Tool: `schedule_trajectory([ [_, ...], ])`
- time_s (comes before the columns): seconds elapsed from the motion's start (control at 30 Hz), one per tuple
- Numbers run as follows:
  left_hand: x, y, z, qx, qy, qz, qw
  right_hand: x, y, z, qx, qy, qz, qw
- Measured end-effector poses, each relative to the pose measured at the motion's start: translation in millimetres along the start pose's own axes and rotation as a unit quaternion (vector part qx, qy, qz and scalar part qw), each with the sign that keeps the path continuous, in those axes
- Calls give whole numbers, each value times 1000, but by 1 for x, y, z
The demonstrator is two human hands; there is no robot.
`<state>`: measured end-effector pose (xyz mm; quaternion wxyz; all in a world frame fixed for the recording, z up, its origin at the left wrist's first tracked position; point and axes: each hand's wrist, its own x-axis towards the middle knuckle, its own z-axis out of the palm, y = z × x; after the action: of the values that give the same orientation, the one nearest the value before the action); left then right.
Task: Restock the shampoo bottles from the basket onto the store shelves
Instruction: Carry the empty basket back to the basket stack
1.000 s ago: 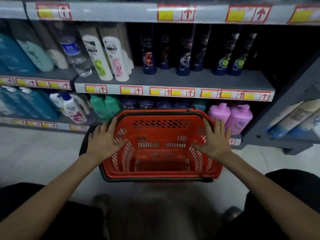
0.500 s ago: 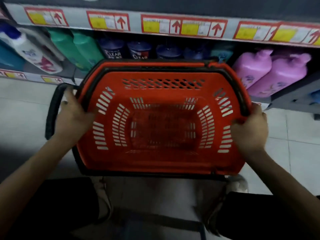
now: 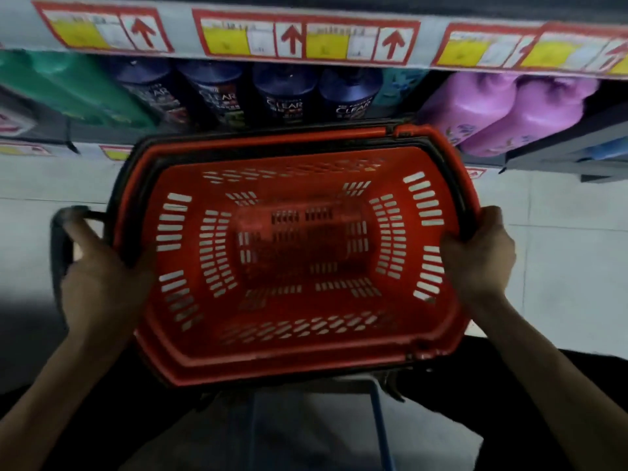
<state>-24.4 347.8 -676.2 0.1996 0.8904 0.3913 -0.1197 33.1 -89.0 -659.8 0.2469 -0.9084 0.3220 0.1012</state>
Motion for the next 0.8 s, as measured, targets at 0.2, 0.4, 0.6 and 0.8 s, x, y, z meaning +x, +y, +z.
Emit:
schedule_trajectory([
  [0.2, -55, 52, -65, -68, -90, 25, 993, -32, -17, -63, 43, 4, 116, 992],
  [0.4, -109, 99, -186, -8, -202, 94, 975, -95, -24, -190, 34, 7, 162, 986],
  [0.6, -171, 151, -283, 41, -271, 173, 946, -172, 2, -325, 53, 37, 213, 975],
  [0.8, -254, 244, -327, 18, -341, 325, 882, -262, 60, -452, 113, 121, 275, 947],
])
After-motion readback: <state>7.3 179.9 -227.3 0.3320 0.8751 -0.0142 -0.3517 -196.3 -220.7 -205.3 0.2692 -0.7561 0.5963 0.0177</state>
